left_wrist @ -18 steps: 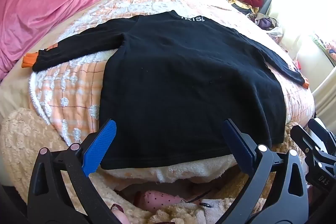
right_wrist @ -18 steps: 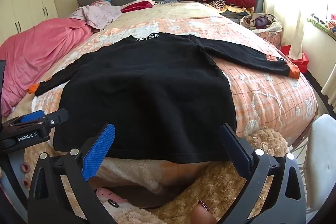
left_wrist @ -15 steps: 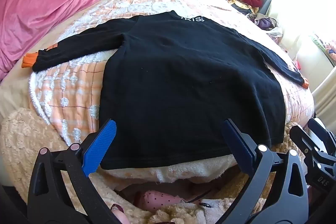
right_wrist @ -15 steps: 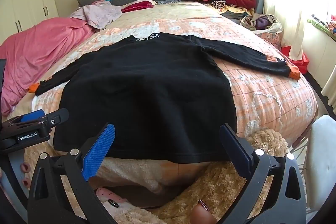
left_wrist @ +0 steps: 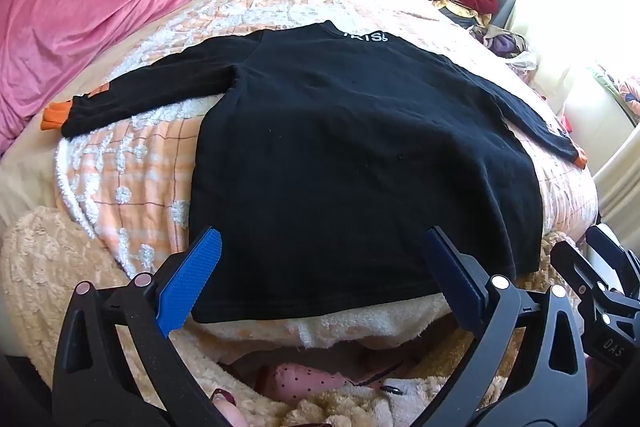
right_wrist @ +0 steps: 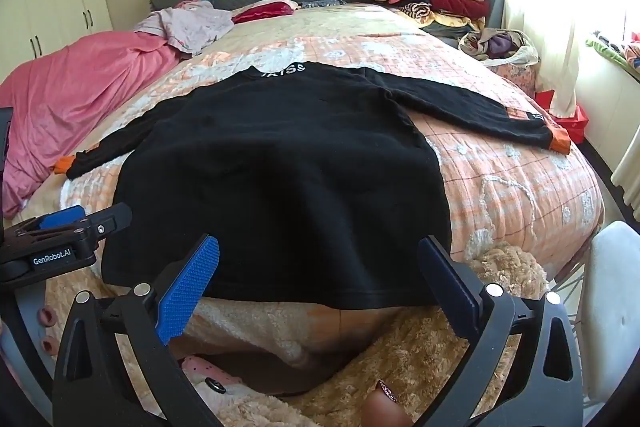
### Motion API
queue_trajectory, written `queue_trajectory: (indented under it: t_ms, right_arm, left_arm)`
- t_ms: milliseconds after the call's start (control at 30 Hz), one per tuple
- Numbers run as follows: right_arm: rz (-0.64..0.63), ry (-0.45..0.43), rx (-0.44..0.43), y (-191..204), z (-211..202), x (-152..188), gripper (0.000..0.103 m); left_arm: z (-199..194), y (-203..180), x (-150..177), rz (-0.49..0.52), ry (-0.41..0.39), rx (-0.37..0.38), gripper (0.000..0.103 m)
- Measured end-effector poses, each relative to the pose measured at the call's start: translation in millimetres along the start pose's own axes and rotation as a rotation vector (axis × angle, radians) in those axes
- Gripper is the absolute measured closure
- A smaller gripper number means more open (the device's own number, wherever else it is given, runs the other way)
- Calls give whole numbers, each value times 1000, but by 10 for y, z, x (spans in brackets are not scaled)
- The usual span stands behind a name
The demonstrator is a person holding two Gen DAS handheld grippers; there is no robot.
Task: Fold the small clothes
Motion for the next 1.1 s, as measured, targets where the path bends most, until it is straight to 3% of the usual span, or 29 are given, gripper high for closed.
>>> queue_trajectory:
  t_ms: [1100]
  right_arm:
    - [6, 0, 7, 11, -20, 6, 4]
  left_arm:
    - [-88, -24, -69, 1, -7, -1, 8]
Point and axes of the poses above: each gripper's, at about its wrist camera, not at the fingertips, and z roughly the way its jaws point, y to its left, x to its underside, the point moved 6 cm from there along z, roughly the way its jaws point, and after that the axes turned 12 degrees about y, right-handed, at the moved point
